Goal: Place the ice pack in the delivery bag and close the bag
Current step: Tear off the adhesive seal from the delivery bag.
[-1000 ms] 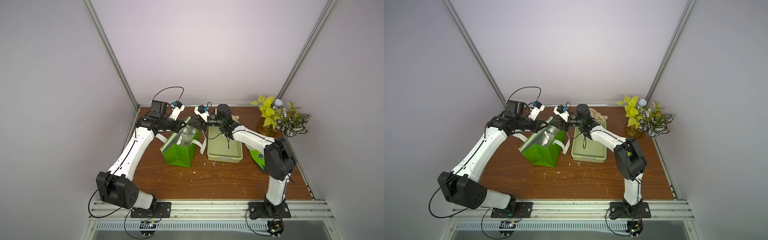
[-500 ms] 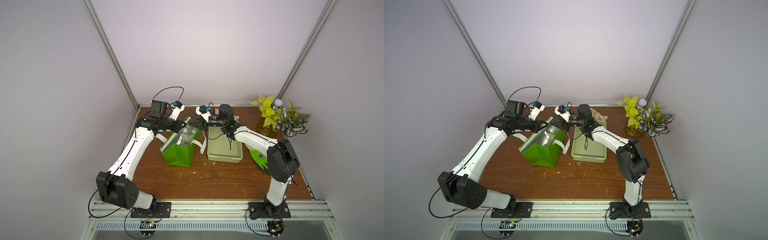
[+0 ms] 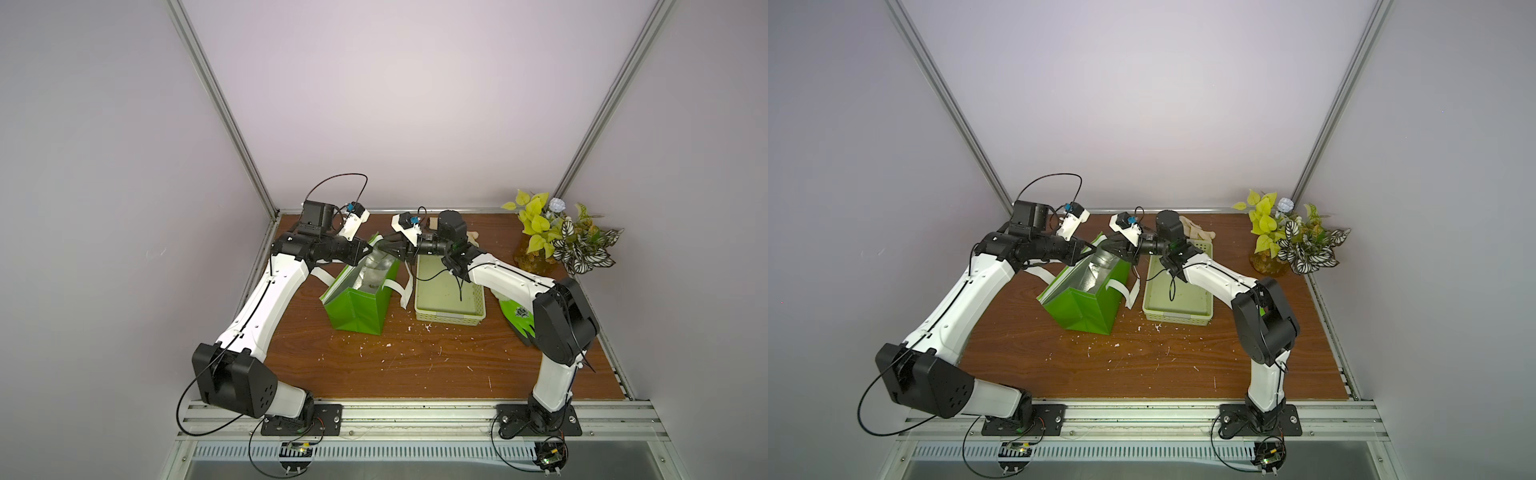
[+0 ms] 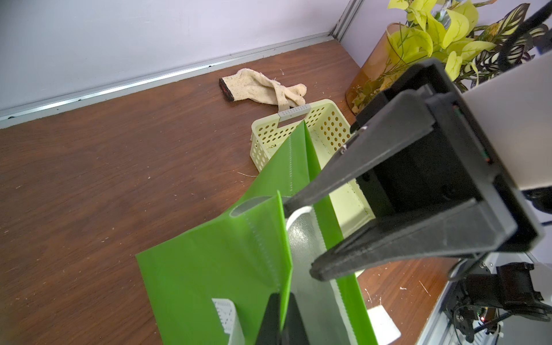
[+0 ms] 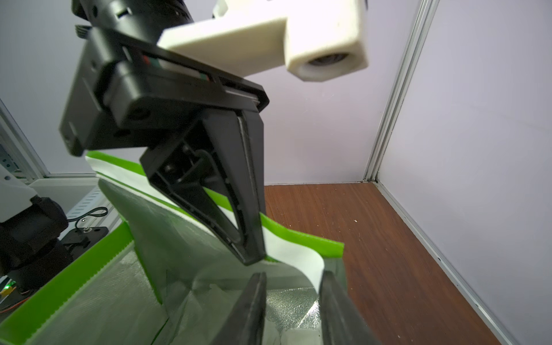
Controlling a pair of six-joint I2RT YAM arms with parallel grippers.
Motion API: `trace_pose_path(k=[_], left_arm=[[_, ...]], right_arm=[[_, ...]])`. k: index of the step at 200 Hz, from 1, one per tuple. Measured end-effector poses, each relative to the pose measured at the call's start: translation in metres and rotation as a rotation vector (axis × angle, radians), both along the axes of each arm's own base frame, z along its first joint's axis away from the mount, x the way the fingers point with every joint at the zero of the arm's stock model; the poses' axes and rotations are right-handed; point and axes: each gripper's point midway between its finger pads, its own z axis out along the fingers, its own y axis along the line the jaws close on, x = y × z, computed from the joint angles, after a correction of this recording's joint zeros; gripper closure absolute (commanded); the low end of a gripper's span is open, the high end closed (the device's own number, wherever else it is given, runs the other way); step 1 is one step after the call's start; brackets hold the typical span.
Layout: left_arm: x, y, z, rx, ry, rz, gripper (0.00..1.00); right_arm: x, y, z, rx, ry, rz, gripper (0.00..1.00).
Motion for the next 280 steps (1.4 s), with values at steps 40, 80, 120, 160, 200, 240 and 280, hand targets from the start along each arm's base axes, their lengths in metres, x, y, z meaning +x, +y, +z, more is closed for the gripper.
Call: trace_pose_path(k=[40, 80, 120, 160, 200, 240, 280], left_arm=[[0.0, 0.0, 0.0, 0.0, 0.0, 0.0, 0.96], [0.0, 0.0, 0.0, 0.0, 0.0, 0.0, 0.96], [0.0, 0.0, 0.0, 0.0, -0.001, 0.0, 0.94], [-0.001, 0.0, 0.002, -0.002, -0.003, 0.002, 0.75], [-0.008, 0.003, 0.018, -0.009, -0.048, 0.003, 0.5], [-0.009, 0.011, 0.043, -0.008, -0.106, 0.058, 0.3], [0.0, 0.023, 0.046, 0.027, -0.12, 0.145, 0.21]], right_arm=[[0.0, 0.002, 0.008, 0.012, -0.009, 0.002, 0.67], [-0.001, 0.003, 0.006, 0.012, -0.006, 0.006, 0.82], [-0.001, 0.005, 0.007, 0.011, -0.002, 0.008, 1.0], [-0.002, 0.006, 0.006, 0.009, 0.002, 0.012, 1.0], [-0.011, 0.012, 0.0, -0.001, 0.012, 0.032, 1.0], [-0.024, 0.019, -0.017, -0.021, 0.04, 0.057, 1.0], [-0.046, 0.019, -0.024, -0.034, 0.054, 0.081, 1.0]])
